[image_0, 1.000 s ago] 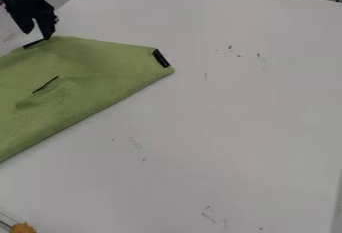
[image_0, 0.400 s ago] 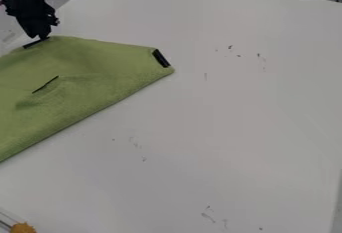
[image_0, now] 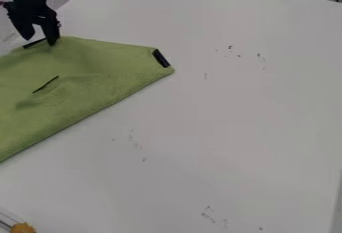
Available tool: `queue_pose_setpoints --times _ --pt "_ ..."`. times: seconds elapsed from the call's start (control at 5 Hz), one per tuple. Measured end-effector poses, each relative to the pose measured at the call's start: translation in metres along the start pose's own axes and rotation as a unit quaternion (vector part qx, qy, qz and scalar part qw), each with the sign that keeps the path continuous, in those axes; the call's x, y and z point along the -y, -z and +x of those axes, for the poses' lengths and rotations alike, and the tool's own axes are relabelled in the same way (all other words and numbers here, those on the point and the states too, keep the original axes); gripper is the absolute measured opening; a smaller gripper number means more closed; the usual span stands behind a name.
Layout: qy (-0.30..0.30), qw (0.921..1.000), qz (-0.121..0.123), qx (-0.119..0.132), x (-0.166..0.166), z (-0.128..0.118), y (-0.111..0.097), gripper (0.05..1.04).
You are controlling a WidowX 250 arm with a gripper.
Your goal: Fold the cloth from top left to bottom right
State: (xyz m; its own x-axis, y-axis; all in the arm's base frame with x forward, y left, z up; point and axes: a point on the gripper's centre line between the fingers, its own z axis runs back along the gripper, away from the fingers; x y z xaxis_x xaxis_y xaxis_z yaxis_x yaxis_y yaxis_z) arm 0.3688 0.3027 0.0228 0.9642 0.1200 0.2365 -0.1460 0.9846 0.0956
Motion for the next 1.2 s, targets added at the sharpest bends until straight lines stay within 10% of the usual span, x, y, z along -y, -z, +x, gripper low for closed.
queue_pose_setpoints --times 0.4,0.8,1.2 --pt "0.000 1.0000 -0.006 0.000 0.000 0.003 0.005 0.965" --pt "0.007 1.0000 -0.005 -0.003 0.004 0.005 0.005 0.404" --pt "0.034 0.9984 0.033 0.031 0.002 0.021 -0.017 0.087"
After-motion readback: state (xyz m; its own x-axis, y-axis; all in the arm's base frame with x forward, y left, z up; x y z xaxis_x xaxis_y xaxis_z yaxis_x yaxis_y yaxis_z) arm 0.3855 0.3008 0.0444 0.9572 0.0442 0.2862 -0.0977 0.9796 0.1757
